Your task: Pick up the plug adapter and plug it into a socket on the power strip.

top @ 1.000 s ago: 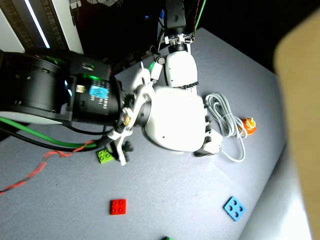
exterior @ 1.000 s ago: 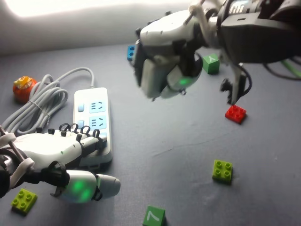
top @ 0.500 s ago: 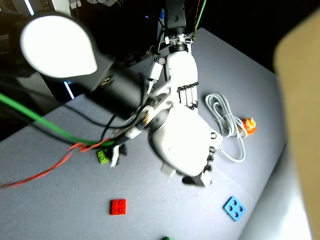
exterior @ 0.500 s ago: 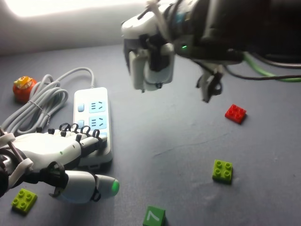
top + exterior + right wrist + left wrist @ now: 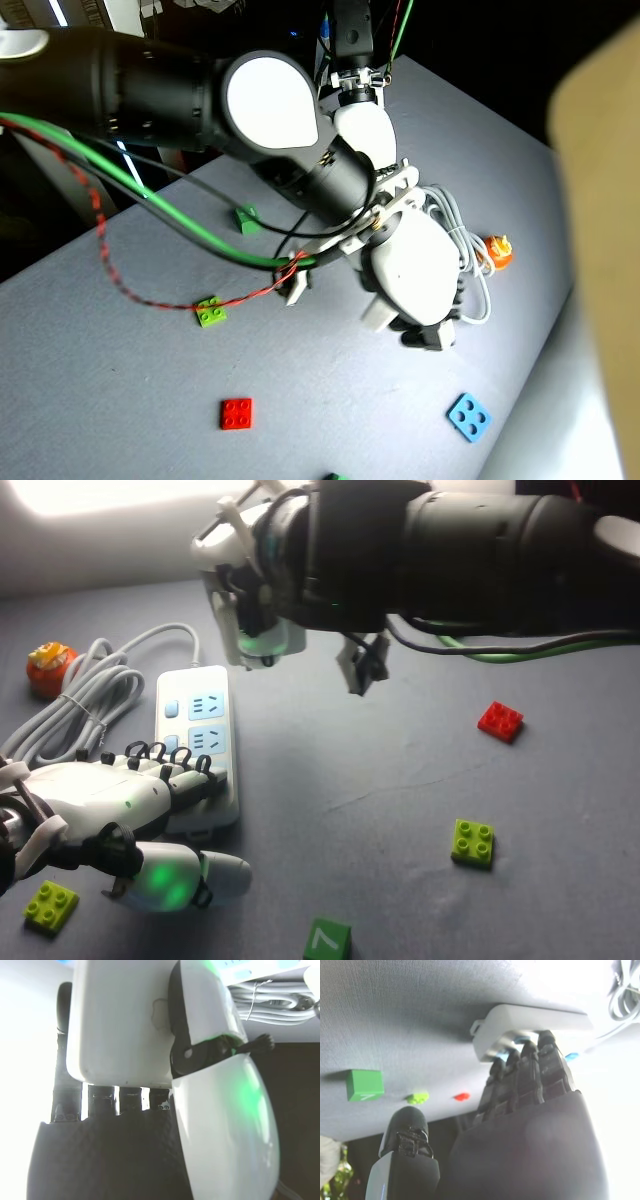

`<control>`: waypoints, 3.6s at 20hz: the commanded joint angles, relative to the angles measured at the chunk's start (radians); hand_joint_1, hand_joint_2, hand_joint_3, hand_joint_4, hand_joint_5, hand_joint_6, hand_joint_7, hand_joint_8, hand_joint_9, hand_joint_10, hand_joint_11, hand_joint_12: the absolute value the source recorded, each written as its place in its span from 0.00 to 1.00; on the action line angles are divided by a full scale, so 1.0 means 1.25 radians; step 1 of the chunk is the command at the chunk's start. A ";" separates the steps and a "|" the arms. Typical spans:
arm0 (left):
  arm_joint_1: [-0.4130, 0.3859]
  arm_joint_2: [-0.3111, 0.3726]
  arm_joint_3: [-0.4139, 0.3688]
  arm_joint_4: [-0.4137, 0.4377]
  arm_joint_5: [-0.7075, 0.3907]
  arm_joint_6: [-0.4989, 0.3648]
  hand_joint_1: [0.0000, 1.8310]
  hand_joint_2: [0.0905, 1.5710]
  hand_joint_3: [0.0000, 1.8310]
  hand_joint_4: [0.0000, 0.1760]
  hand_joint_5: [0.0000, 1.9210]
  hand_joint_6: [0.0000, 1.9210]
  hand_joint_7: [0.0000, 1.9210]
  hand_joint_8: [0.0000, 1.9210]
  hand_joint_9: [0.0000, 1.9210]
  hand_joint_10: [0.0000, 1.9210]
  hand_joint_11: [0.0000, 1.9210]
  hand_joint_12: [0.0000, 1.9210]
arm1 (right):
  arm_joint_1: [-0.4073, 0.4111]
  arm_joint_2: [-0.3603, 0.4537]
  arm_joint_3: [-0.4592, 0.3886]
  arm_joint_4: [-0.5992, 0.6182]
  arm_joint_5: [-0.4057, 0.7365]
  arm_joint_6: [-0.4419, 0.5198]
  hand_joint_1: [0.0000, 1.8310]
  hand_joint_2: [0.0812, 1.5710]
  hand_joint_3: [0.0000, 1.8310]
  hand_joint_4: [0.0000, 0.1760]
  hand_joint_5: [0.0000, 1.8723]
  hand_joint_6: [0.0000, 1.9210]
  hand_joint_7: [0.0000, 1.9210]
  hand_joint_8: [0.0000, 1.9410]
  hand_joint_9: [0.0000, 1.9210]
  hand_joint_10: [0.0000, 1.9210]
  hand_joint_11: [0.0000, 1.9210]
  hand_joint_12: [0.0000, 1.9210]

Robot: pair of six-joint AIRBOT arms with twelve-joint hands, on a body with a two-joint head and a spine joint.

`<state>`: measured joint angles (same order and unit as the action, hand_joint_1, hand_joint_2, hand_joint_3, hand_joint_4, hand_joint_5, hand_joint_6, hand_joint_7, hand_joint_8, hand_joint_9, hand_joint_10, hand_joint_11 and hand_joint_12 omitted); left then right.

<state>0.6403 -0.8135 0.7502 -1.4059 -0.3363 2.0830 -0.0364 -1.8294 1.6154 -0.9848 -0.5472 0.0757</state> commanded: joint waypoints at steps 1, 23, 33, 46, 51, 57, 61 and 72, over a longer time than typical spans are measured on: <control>0.006 -0.003 0.004 -0.006 0.017 0.000 0.00 0.74 0.00 0.00 0.03 0.00 0.03 0.00 0.01 0.00 0.00 0.00 | 0.003 -0.005 0.017 -0.041 0.046 0.007 0.68 0.69 0.00 0.00 0.51 0.46 0.55 0.53 0.48 0.39 0.24 0.68; 0.012 0.017 0.010 -0.006 0.069 0.021 0.00 0.74 0.00 0.00 0.03 0.00 0.03 0.00 0.01 0.00 0.01 0.00 | -0.035 -0.111 0.108 -0.041 0.080 0.050 0.69 0.67 0.00 0.00 0.54 0.42 0.58 0.48 0.52 0.34 0.28 0.63; 0.022 0.017 0.010 -0.006 0.091 0.032 0.00 0.75 0.00 0.00 0.03 0.00 0.02 0.00 0.00 0.00 0.00 0.00 | -0.041 -0.116 0.108 -0.068 0.089 0.071 0.74 0.67 0.00 0.00 0.55 0.37 0.58 0.44 0.49 0.57 0.29 0.63; 0.033 0.009 0.010 -0.006 0.104 0.044 0.00 0.74 0.00 0.00 0.03 0.00 0.02 0.00 0.01 0.00 0.00 0.00 | -0.043 -0.120 0.122 -0.070 0.095 0.066 0.74 0.66 0.00 0.00 0.55 0.36 0.59 0.43 0.50 0.56 0.28 0.64; 0.035 0.008 0.011 -0.006 0.108 0.044 0.00 0.74 0.00 0.00 0.03 0.00 0.03 0.01 0.01 0.00 0.00 0.00 | -0.041 -0.120 0.125 -0.070 0.094 0.050 0.76 0.67 0.00 0.00 0.54 0.39 0.58 0.45 0.48 0.63 0.28 0.64; 0.036 0.006 0.014 -0.006 0.108 0.044 0.00 0.75 0.00 0.00 0.03 0.00 0.03 0.00 0.02 0.01 0.01 0.00 | -0.044 -0.120 0.126 -0.070 0.098 0.043 0.68 0.68 0.00 0.00 0.54 0.42 0.57 0.48 0.54 0.26 0.31 0.59; 0.033 0.003 0.016 -0.006 0.114 0.048 0.00 0.74 0.00 0.00 0.02 0.00 0.00 0.00 0.00 0.00 0.00 0.00 | -0.047 -0.126 0.127 -0.070 0.107 0.038 0.69 0.67 0.00 0.00 0.55 0.40 0.59 0.45 0.57 0.23 0.34 0.53; 0.029 0.001 0.018 -0.006 0.116 0.049 0.00 0.74 0.00 0.00 0.02 0.00 0.01 0.00 0.00 0.00 0.00 0.00 | -0.044 -0.167 0.191 -0.070 0.137 0.048 0.76 0.65 0.00 0.00 0.55 0.41 0.62 0.37 0.54 0.48 0.41 0.47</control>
<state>0.6666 -0.7959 0.7731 -1.3956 -0.2577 2.1429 -0.1051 -2.0357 1.8492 -1.0233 -0.4454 0.1284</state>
